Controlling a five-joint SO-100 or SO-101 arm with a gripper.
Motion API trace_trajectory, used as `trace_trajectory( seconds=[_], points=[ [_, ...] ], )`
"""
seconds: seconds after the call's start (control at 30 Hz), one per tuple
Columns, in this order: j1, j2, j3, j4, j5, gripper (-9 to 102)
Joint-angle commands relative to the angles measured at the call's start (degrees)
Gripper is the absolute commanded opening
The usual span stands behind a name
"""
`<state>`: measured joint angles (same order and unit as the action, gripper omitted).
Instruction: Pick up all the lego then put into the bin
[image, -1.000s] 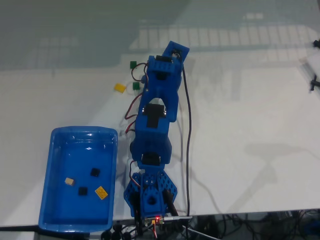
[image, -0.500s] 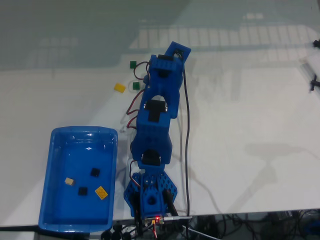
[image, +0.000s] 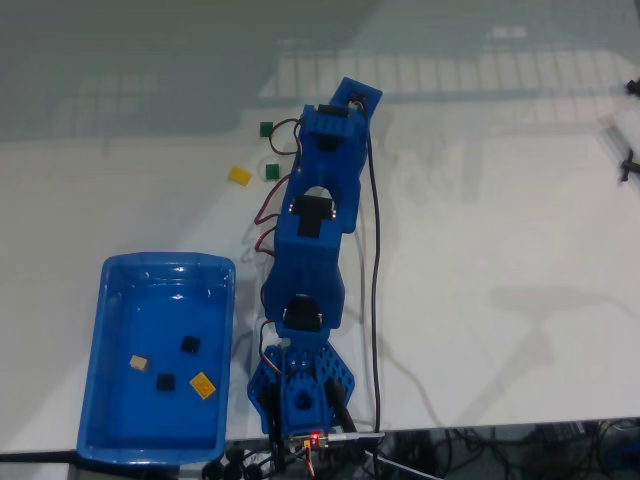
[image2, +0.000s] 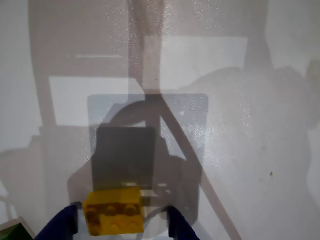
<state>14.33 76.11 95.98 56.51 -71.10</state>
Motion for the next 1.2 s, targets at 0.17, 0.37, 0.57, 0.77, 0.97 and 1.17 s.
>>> trace_trajectory(
  seconds=[0.17, 0.37, 0.57, 0.77, 0.97, 1.17],
  points=[
    [0.09, -1.05, -2.55, -0.53, -1.23, 5],
    [-0.18, -0.79, -2.81, -0.62, -0.70, 0],
    [-4.48, 9.49, -2.72, -0.88, 4.83, 0],
    [-22.15, 34.63, -1.85, 9.32, 15.82, 0],
    [-56.51, 53.17, 2.20, 31.20, 16.79, 0],
    [-87.19, 63.54, 9.49, 43.51, 20.13, 1]
  ],
)
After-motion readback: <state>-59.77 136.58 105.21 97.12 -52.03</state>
